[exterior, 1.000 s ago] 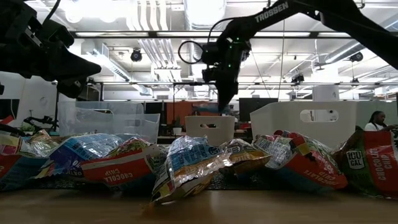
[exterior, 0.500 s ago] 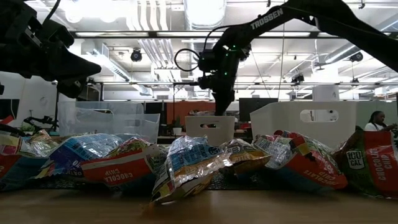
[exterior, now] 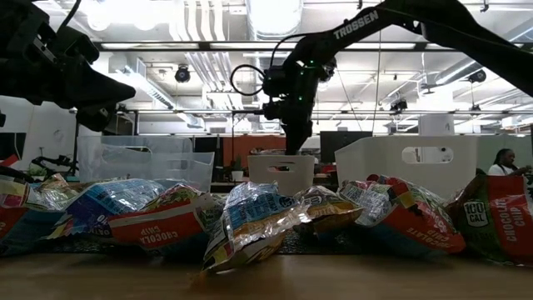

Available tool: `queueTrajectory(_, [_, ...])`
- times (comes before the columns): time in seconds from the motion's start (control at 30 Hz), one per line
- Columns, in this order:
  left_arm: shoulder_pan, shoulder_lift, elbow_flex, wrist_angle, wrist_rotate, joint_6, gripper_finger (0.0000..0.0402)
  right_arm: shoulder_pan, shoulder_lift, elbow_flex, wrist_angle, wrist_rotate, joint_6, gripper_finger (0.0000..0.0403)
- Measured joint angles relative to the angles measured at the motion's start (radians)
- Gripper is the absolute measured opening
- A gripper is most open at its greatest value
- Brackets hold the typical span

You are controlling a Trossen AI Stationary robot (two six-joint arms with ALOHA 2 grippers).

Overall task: Pick and place Granola Bars by type
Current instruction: Put the blue granola bar into the gray bin

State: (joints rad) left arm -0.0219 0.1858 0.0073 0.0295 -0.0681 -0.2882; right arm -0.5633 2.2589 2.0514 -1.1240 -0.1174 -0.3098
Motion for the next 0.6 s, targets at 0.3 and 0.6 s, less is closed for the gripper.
queueTrajectory(0.3, [0.000, 0.000, 0.000, 0.000, 0.000, 0.000, 0.0000, 0.012, 0.000, -0.001, -0.005, -0.049, 0.015, 0.0054])
queueTrajectory(0.6, [0.000, 0.000, 0.000, 0.000, 0.000, 0.000, 0.0000, 0.014, 0.000, -0.008, -0.050, -0.041, 0.001, 0.0054])
